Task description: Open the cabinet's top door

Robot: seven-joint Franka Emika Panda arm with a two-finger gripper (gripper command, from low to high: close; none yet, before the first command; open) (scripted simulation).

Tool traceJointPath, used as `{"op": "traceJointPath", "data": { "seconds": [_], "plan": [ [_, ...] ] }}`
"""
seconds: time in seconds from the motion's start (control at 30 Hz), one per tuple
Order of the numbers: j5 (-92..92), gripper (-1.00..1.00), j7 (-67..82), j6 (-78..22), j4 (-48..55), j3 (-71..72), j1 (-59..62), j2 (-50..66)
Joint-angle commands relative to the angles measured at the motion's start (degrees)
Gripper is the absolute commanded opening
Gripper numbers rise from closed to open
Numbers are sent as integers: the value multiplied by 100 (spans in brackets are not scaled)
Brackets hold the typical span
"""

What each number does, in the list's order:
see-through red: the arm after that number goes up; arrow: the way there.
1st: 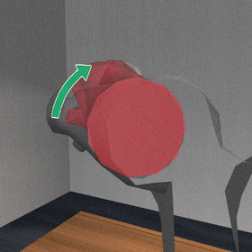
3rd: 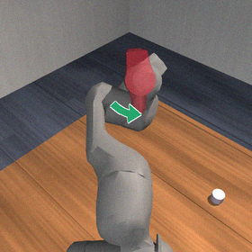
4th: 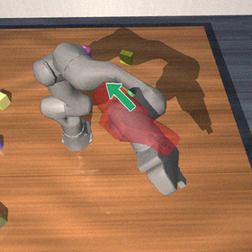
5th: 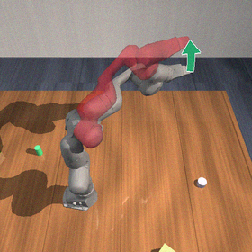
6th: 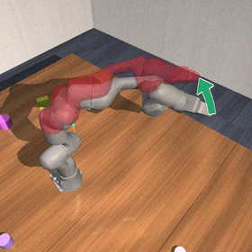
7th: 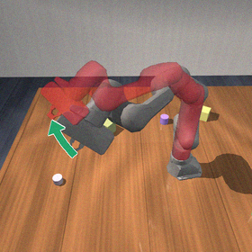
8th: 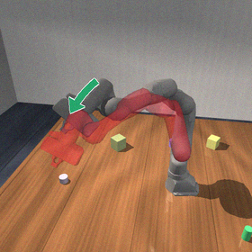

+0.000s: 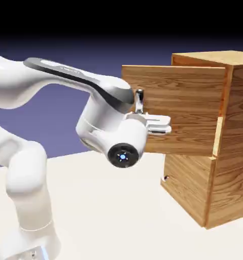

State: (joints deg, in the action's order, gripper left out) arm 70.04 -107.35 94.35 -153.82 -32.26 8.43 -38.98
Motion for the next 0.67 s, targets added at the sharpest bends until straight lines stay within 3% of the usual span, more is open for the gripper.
{"op": "traceJointPath", "data": {
  "seconds": [0.0,0.63],
  "plan": [
    [-167,-100,31,-255,158,-171,-51,160],
    [-1224,-100,1433,-4635,3334,-2374,-980,3779]
  ]
}}
